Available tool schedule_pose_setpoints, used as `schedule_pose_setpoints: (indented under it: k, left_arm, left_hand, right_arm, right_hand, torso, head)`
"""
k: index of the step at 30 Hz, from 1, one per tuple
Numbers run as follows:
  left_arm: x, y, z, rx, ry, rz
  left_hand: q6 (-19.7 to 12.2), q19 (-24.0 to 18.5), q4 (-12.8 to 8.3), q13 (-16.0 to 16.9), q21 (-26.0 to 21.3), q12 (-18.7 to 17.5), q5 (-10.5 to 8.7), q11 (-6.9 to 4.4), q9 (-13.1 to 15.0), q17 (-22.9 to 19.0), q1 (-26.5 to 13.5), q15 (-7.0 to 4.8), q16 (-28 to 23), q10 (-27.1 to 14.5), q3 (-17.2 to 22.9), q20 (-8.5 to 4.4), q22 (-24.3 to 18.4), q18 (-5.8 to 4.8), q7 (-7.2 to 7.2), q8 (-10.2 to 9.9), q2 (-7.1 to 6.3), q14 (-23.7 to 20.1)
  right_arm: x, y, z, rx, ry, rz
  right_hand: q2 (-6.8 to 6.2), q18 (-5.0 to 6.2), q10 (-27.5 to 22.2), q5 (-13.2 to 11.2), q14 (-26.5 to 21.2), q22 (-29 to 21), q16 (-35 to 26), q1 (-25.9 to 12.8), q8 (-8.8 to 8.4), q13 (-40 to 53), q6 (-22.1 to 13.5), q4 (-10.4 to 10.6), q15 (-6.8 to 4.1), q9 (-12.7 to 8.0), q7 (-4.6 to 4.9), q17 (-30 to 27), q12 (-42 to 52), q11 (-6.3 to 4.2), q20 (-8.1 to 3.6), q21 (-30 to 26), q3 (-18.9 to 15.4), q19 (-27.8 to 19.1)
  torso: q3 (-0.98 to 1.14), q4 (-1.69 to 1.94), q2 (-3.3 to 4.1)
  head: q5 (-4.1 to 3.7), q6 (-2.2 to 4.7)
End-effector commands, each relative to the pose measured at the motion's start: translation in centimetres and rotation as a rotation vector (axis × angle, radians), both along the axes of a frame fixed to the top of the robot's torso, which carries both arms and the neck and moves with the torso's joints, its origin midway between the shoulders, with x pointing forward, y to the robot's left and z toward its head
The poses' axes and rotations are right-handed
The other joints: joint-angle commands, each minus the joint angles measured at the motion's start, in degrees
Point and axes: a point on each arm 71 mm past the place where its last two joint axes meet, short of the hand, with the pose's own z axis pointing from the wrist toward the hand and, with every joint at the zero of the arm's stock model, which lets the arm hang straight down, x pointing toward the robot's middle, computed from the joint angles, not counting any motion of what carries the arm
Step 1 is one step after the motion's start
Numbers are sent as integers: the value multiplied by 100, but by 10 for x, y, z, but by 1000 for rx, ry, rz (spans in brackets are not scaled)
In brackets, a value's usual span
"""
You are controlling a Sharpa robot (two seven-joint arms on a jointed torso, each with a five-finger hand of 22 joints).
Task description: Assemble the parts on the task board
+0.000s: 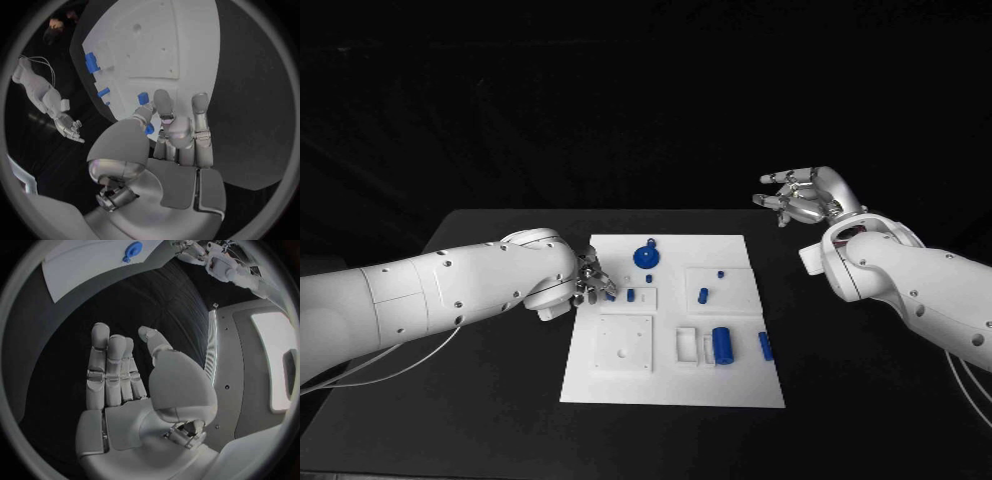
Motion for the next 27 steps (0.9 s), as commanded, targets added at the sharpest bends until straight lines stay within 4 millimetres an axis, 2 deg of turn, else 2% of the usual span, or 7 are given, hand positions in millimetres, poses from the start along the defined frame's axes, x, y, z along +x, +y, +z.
schedule_pose_setpoints:
  k: [1,27]
  left_arm:
    - [-3,-1,-8,11,37,-10]
    - [-5,-12,-9,49,56,-76]
  left_hand:
    - [1356,-25,-15,3,31,0,-15,-112,-21,-11,54,-5,22,196,17,8,112,4,-635,-4,68,8]
    - [1334,-42,101,1,21,-24,-133,-104,-65,-43,327,10,11,196,-117,40,112,28,-626,-3,-33,-13]
  right_arm:
    - [0,2,-1,-2,4,14]
    - [-2,2,-4,-2,10,16]
  right_hand:
    - [-10,37,-36,35,-51,5,27,-27,-1,-9,2,11,-2,-6,28,-6,8,7,-3,-23,9,198]
    - [-15,37,-35,70,-54,10,26,-39,-2,-12,3,-4,-2,-6,29,-6,5,7,-3,-24,34,196]
  torso:
    - [1,-1,-1]
    - [0,6,-3]
  head:
    - [-7,-8]
    - [-47,-24]
